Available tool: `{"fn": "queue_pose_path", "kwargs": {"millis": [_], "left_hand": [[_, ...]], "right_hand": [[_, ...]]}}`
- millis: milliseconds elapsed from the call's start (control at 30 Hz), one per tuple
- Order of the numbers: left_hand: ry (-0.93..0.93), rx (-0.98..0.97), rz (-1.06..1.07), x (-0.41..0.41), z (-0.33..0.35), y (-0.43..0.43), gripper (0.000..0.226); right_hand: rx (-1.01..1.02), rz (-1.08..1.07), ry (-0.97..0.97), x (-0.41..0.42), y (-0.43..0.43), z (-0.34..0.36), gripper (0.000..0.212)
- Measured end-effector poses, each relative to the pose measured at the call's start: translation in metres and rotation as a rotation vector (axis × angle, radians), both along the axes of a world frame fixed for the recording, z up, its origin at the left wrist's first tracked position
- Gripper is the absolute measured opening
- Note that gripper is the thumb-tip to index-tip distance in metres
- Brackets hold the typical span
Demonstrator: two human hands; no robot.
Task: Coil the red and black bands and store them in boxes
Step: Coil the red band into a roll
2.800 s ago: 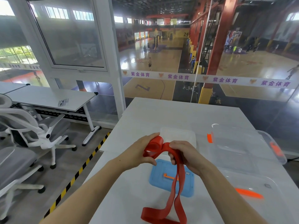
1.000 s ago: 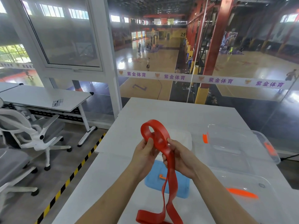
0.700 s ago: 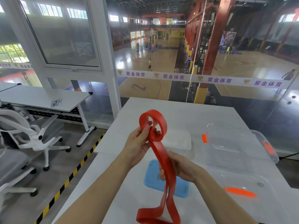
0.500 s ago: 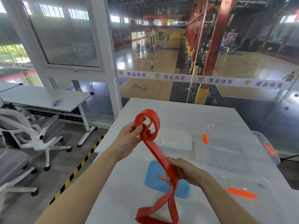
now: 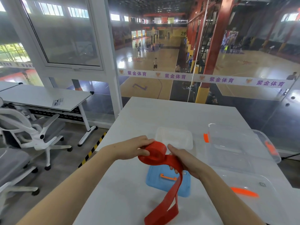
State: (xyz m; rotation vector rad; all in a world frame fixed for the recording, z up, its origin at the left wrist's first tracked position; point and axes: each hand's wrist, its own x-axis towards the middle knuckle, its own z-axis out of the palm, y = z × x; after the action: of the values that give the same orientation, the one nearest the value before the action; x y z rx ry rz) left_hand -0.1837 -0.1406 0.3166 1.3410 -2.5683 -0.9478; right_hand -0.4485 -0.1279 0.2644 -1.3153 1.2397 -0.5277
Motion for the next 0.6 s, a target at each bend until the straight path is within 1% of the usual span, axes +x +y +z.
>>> {"fn": "queue_pose_path", "kwargs": {"millis": [133, 233, 300, 400, 433, 467, 533, 567, 600], "left_hand": [[-0.111, -0.018, -0.034, -0.01, -0.001, 0.001, 0.05], [-0.136, -0.027, -0.034, -0.017, -0.003, 0.001, 0.051], [-0.115, -0.035, -0.036, -0.018, -0.002, 0.002, 0.053], [-0.014, -0.056, 0.012, -0.015, -0.005, 0.003, 0.061], [0.051, -0.079, 0.045, -0.014, -0.008, 0.003, 0.064], [0.159, -0.099, 0.099, -0.014, -0.011, 0.005, 0.067], [0.501, -0.086, 0.282, -0.016, -0.022, 0.011, 0.07], [0.678, -0.038, 0.387, -0.018, -0.028, 0.016, 0.067], [0.815, 0.021, 0.463, -0.022, -0.035, 0.022, 0.062]], "right_hand": [[-0.03, 0.013, 0.079, 0.009, 0.009, 0.005, 0.088], [-0.02, 0.005, 0.1, 0.011, 0.013, 0.005, 0.09], [-0.001, -0.014, 0.076, 0.01, 0.013, 0.002, 0.084], [0.02, -0.058, 0.003, 0.009, 0.014, -0.003, 0.068], [0.025, -0.079, -0.029, 0.009, 0.014, -0.004, 0.064], [0.03, -0.103, -0.067, 0.01, 0.014, -0.004, 0.06], [0.049, -0.148, -0.175, 0.012, 0.016, -0.002, 0.054], [0.064, -0.167, -0.248, 0.014, 0.017, 0.0, 0.051], [0.08, -0.184, -0.318, 0.015, 0.018, 0.001, 0.05]]}}
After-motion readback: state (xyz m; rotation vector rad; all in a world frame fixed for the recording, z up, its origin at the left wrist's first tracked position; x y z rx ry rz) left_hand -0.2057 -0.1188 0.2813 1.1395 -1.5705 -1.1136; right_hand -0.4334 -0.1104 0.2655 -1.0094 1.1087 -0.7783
